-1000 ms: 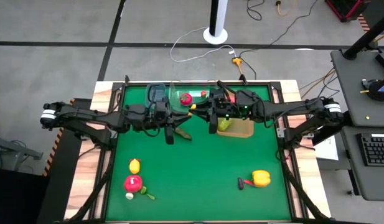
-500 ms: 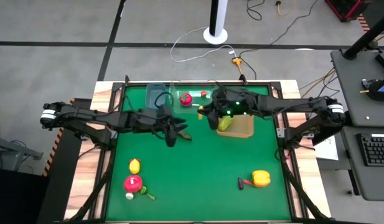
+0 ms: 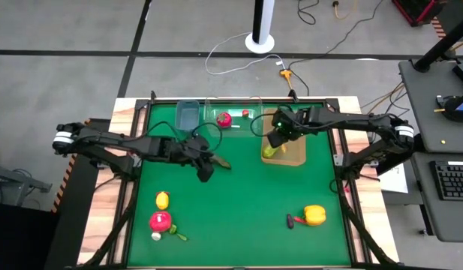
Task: Sort produce into baskets
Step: Put the dark green chili pepper into the orange bin
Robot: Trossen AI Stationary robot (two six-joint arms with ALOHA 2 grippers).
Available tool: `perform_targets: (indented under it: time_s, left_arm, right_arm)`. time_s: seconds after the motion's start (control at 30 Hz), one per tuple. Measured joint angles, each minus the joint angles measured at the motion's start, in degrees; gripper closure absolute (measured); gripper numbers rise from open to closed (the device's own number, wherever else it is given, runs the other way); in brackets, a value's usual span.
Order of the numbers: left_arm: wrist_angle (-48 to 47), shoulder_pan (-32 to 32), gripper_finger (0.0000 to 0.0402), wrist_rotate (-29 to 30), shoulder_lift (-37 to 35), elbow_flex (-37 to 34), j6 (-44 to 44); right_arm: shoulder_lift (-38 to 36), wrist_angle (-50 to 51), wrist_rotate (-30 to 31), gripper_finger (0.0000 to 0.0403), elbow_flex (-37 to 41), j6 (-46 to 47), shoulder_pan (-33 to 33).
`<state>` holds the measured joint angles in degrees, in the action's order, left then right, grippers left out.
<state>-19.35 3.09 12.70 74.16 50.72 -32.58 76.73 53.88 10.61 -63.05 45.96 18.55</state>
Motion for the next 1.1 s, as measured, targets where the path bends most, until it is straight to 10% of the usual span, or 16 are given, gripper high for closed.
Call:
perform_targets:
  time_s: [0.63,1.1]
  left_arm:
    - [-8.64,-0.24,0.026,-5.77,11.01,6.32,21.35]
    - [-16.7,-3.38,0.0174,-1.84,25.06,15.65,44.68]
  right_arm:
    - [-1.01,-4.39,-1.43,0.0158,0.47,-0.79,-0.02]
    - [-1.01,-4.95,-3.39,0.0121,0.47,-1.16,-0.13]
